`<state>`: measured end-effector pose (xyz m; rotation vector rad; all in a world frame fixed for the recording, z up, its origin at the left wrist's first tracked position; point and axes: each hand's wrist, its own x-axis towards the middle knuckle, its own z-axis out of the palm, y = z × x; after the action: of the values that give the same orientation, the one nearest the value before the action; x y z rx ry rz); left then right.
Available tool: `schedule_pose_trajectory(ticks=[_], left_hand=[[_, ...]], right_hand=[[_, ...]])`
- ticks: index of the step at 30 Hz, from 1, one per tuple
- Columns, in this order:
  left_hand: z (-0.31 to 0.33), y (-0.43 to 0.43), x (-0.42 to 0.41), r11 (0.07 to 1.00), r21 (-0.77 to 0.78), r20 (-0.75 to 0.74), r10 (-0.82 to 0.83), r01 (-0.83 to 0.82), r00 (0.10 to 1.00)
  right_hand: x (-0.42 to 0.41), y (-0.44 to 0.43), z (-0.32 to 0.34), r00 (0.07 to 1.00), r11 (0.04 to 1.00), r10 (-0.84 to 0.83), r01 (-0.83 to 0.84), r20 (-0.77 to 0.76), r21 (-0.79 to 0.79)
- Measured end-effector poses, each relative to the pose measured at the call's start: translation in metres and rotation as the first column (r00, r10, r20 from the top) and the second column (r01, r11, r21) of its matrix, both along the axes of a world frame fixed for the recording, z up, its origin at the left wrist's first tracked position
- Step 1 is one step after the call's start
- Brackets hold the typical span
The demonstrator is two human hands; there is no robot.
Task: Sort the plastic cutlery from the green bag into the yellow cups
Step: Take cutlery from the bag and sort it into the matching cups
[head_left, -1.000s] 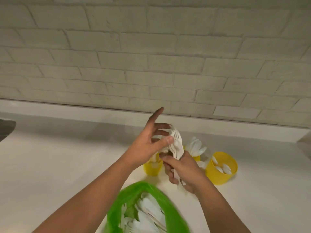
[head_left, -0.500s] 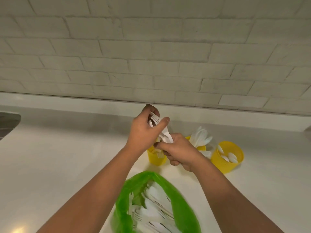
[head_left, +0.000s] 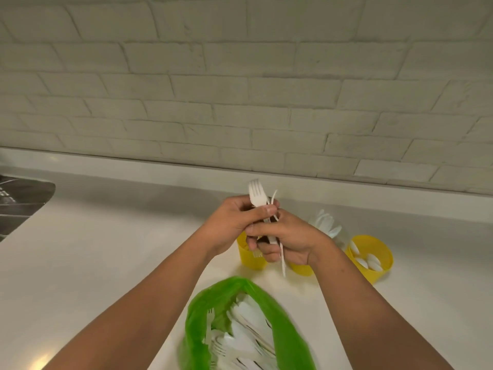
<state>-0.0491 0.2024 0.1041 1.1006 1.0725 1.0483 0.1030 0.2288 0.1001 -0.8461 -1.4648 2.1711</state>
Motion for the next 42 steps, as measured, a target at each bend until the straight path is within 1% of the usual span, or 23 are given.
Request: schedule_pose_trajectory(ticks=[1, 3, 5, 6, 8, 9, 11, 12, 14, 16, 18, 19, 21, 23, 25, 27, 29, 31, 33, 34, 39, 42], left_hand=[[-0.001, 0.001, 0.000, 1.000, 0.013, 0.003, 0.013, -0.013, 1.000], [-0.002, 0.003, -0.002, 0.997, 0.058, -0.024, 0.047, -0.046, 0.999], [-0.005, 0.006, -0.002, 0.989, 0.099, -0.051, 0.112, -0.107, 0.992], [-0.008, 0.008, -0.002, 0.981, 0.119, -0.051, 0.159, -0.153, 0.986], [-0.013, 0.013, -0.003, 0.964, 0.148, -0.059, 0.233, -0.222, 0.971], [-0.015, 0.014, -0.004, 0.966, 0.140, -0.052, 0.224, -0.215, 0.973], [-0.018, 0.014, -0.003, 0.988, 0.104, -0.043, 0.122, -0.118, 0.992], [-0.018, 0.013, -0.001, 0.995, 0.080, -0.055, 0.070, -0.066, 0.996], [-0.018, 0.011, 0.001, 0.998, 0.062, -0.120, 0.040, -0.033, 0.992], [-0.016, 0.011, 0.000, 0.997, 0.057, -0.161, 0.060, -0.052, 0.985], [-0.010, 0.013, -0.006, 0.993, 0.060, -0.176, 0.108, -0.099, 0.979], [-0.008, 0.015, -0.011, 0.988, 0.074, -0.181, 0.145, -0.134, 0.973], [-0.006, 0.016, -0.022, 0.969, 0.110, -0.210, 0.240, -0.221, 0.948], [-0.007, 0.018, -0.032, 0.942, 0.152, -0.287, 0.331, -0.298, 0.899], [-0.011, 0.019, -0.037, 0.919, 0.196, -0.420, 0.395, -0.343, 0.817], [-0.017, 0.019, -0.034, 0.900, 0.254, -0.508, 0.436, -0.354, 0.743], [-0.028, 0.022, -0.028, 0.890, 0.331, -0.586, 0.455, -0.314, 0.671], [-0.043, 0.026, -0.024, 0.895, 0.381, -0.694, 0.443, -0.233, 0.568], [-0.059, 0.029, -0.021, 0.913, 0.351, -0.779, 0.408, -0.208, 0.476], [-0.067, 0.029, -0.020, 0.921, 0.324, -0.803, 0.388, -0.215, 0.452], [-0.087, 0.025, -0.018, 0.955, 0.126, -0.878, 0.233, -0.268, 0.417], [-0.080, 0.030, -0.021, 0.982, 0.065, -0.921, 0.127, -0.175, 0.370]], right_hand=[[0.001, 0.000, -0.002, 1.000, 1.000, 0.010, -0.009, -0.017, 0.009], [0.003, 0.000, -0.004, 1.000, 0.999, 0.021, -0.022, 0.015, 0.040], [0.006, 0.000, -0.005, 0.995, 0.997, 0.041, -0.047, 0.096, 0.060], [0.007, 0.000, -0.006, 0.988, 0.996, 0.025, -0.038, 0.154, 0.078], [0.007, 0.000, -0.009, 0.954, 0.991, -0.087, 0.054, 0.288, 0.123], [0.006, 0.000, -0.011, 0.929, 0.982, -0.157, 0.112, 0.335, 0.149], [0.004, 0.000, -0.015, 0.894, 0.963, -0.245, 0.180, 0.376, 0.200], [0.003, 0.000, -0.017, 0.884, 0.957, -0.261, 0.185, 0.387, 0.224], [0.002, 0.000, -0.014, 0.871, 0.942, -0.267, 0.146, 0.413, 0.301], [0.002, 0.000, -0.011, 0.887, 0.934, -0.254, 0.121, 0.386, 0.335], [0.003, -0.001, -0.013, 0.922, 0.936, -0.238, 0.134, 0.306, 0.326], [0.005, -0.002, -0.015, 0.930, 0.931, -0.247, 0.151, 0.271, 0.332], [0.012, -0.004, -0.022, 0.920, 0.908, -0.301, 0.197, 0.250, 0.371], [0.023, -0.008, -0.026, 0.891, 0.867, -0.392, 0.273, 0.231, 0.418], [0.035, -0.011, -0.030, 0.844, 0.806, -0.503, 0.382, 0.184, 0.451], [0.045, -0.012, -0.032, 0.791, 0.750, -0.588, 0.456, 0.167, 0.478], [0.050, -0.015, -0.033, 0.778, 0.750, -0.602, 0.476, 0.177, 0.460], [0.049, -0.019, -0.034, 0.792, 0.775, -0.575, 0.445, 0.206, 0.450], [0.044, -0.025, -0.036, 0.804, 0.796, -0.549, 0.418, 0.229, 0.438], [0.041, -0.029, -0.038, 0.807, 0.804, -0.541, 0.414, 0.236, 0.428], [0.035, -0.044, -0.042, 0.827, 0.827, -0.520, 0.425, 0.215, 0.367], [0.041, -0.051, -0.040, 0.819, 0.829, -0.526, 0.435, 0.229, 0.351]])
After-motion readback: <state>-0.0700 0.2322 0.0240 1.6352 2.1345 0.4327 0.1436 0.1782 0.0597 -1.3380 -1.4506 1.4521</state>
